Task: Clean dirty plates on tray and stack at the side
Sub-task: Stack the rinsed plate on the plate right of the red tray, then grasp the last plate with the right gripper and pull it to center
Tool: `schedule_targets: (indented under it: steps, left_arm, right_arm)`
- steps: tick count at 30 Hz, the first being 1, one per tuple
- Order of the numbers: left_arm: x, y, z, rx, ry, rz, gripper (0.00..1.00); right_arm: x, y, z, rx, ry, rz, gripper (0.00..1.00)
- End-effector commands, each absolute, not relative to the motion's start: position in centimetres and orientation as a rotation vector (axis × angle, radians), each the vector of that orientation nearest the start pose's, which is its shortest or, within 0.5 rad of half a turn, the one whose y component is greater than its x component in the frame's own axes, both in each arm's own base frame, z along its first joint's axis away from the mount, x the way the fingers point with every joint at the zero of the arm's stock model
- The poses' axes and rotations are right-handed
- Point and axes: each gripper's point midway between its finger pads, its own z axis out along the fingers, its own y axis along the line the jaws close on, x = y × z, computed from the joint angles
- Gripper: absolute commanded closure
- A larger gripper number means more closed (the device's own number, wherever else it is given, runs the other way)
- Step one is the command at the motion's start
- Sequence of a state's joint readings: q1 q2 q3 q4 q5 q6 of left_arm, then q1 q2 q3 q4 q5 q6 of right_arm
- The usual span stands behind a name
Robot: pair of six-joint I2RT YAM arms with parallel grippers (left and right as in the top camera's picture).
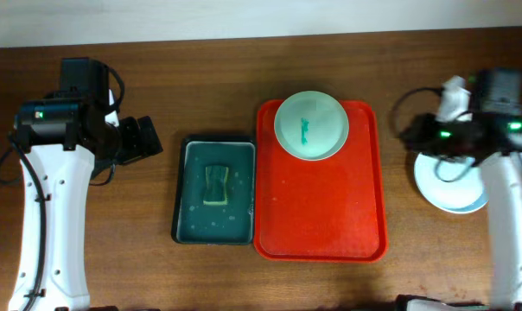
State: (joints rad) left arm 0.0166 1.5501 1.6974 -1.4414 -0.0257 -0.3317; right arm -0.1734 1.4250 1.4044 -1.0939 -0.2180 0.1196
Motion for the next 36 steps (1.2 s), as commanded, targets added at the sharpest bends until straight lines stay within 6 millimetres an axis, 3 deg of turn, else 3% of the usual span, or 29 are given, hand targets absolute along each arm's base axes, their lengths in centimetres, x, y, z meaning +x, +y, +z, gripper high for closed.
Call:
schedule_targets:
  steps: [1, 3, 4, 7, 9, 10, 11, 12, 16, 18, 20, 22, 24, 25, 28, 30, 31, 32, 34, 36]
  left_arm:
    - [31.5, 1.0, 24.4, -0.486, 2.796, -0.033, 0.0]
    - [31.5, 1.0, 24.4, -0.486, 2.796, -0.033, 0.01]
    - [31.5, 1.0, 24.4, -0.486, 2.796, -0.033, 0.01]
    - [31.5, 1.0, 24.4, -0.486, 2.796, -0.033, 0.01]
    - [31.5, 1.0, 24.4, -0.486, 2.796, -0.033, 0.01]
    - [31.5, 1.0, 24.4, -0.486, 2.796, -0.033, 0.01]
    - [31.5, 1.0, 24.4, -0.486, 2.796, -0.033, 0.01]
    - [31.5, 1.0, 24.4, -0.486, 2.796, -0.033, 0.01]
    - [31.5, 1.0, 24.4, -0.486, 2.796, -0.033, 0.01]
    - [31.5, 1.0, 24.4, -0.486, 2.796, -0.033, 0.01]
    - [31.5, 1.0, 24.4, -0.486, 2.796, -0.033, 0.01]
    - [31.5, 1.0, 24.4, -0.486, 2.796, -0.033, 0.01]
    - [31.5, 1.0, 24.4, -0.486, 2.796, -0.033, 0.01]
    - [31.5, 1.0, 24.4, -0.486, 2.796, -0.033, 0.01]
    - [31.5, 1.0, 24.4, -0.486, 2.796, -0.033, 0.01]
    - [31.5, 1.0, 24.4, -0.486, 2.796, -0.033, 0.01]
    - [31.5, 1.0, 24.4, -0.486, 2.796, -0.033, 0.0]
    - [31.5, 1.0, 24.4, -0.486, 2.796, -0.033, 0.01]
    - [31.5, 1.0, 24.4, -0.486, 2.796, -0.033, 0.01]
    - [31.5, 1.0, 24.4, -0.486, 2.796, -0.033, 0.01]
  right_arm:
    - [36.3, 2.4, 19.2, 0.058, 2.674, 0.133, 0.48]
    - [38.8, 4.6, 16.2, -0.017, 2.699, 0.139, 0.48]
    - [40.6, 5.1, 13.4, -0.025, 2.722, 0.141, 0.47]
    - [43.6, 5.3, 6.4, -0.021, 2.782, 0.139, 0.48]
    - [44.3, 5.5, 2.5, -0.02, 2.827, 0.142, 0.49]
    - [44.1, 5.6, 1.4, -0.018, 2.851, 0.155, 0.6]
    - [43.7, 6.0, 1.1, -0.018, 2.867, 0.185, 0.82]
    - [43.4, 5.9, 1.1, 0.007, 2.881, 0.185, 0.96]
    - [40.6, 5.7, 4.1, 0.086, 2.939, 0.192, 0.96]
    - [37.3, 5.5, 6.6, 0.132, 3.016, 0.185, 0.96]
    - [33.1, 5.0, 7.9, 0.286, 3.141, 0.163, 0.96]
    - [31.1, 4.9, 7.7, 0.363, 3.204, 0.143, 0.96]
    - [27.8, 5.1, 4.4, 0.53, 3.26, 0.159, 0.96]
    - [26.8, 6.8, 2.0, 0.555, 3.235, 0.344, 0.96]
    - [27.0, 9.0, 0.7, 0.496, 3.099, 0.593, 0.96]
    - [27.0, 8.8, 2.3, 0.392, 3.063, 0.58, 0.96]
    - [27.0, 8.5, 3.2, 0.384, 3.039, 0.553, 0.9]
    - [26.9, 8.1, 4.6, 0.374, 3.007, 0.52, 0.75]
    - [27.0, 6.9, 7.1, 0.365, 2.948, 0.428, 0.58]
    - [27.4, 6.4, 10.2, 0.248, 2.877, 0.387, 0.56]
